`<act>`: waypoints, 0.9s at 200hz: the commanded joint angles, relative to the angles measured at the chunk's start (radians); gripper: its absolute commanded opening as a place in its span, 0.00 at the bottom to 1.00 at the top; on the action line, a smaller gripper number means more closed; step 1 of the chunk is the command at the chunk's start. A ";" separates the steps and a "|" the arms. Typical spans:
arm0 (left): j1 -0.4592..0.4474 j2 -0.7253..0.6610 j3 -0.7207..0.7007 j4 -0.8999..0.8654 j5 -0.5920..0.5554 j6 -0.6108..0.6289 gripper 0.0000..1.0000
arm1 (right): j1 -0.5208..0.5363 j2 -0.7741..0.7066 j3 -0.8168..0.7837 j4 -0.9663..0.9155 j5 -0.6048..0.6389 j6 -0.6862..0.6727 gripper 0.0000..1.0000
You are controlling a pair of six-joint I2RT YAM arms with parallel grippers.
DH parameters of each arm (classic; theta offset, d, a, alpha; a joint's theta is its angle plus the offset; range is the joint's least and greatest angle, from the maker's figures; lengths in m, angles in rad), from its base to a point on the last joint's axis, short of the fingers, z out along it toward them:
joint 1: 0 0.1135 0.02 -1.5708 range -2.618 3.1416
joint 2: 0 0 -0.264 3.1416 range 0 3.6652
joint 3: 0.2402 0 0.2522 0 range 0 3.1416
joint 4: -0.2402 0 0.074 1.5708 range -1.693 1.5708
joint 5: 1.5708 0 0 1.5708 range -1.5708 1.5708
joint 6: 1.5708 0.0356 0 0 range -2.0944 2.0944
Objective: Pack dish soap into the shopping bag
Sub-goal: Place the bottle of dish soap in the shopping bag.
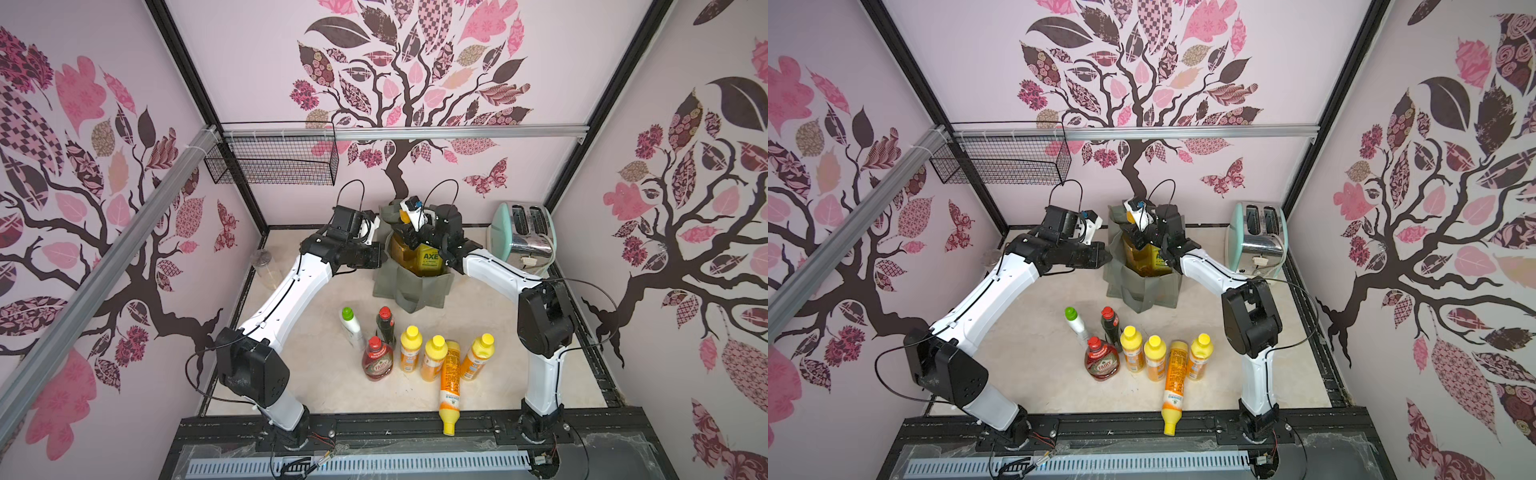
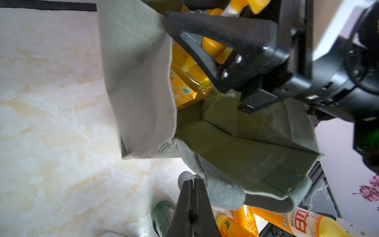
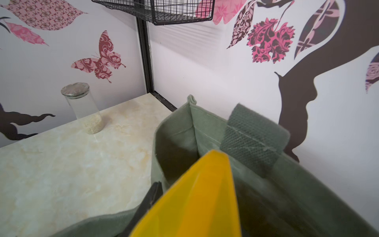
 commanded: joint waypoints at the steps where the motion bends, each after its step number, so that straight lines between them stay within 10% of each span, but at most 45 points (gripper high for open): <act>1: -0.002 -0.037 -0.027 0.029 0.045 -0.002 0.00 | -0.002 -0.024 0.110 0.221 0.077 -0.014 0.01; 43: -0.001 -0.070 -0.059 0.036 0.033 -0.018 0.10 | -0.001 -0.043 0.036 0.228 0.087 0.046 0.52; 53: 0.003 -0.082 -0.057 0.033 0.016 -0.024 0.19 | -0.001 -0.067 0.018 0.232 0.092 0.062 0.99; 140: 0.058 -0.005 0.231 -0.115 -0.053 0.019 0.76 | -0.001 -0.442 0.168 -0.322 0.233 0.225 1.00; 180: 0.058 0.145 0.407 -0.219 -0.105 0.088 0.83 | -0.031 -0.625 0.100 -0.752 0.396 0.287 0.95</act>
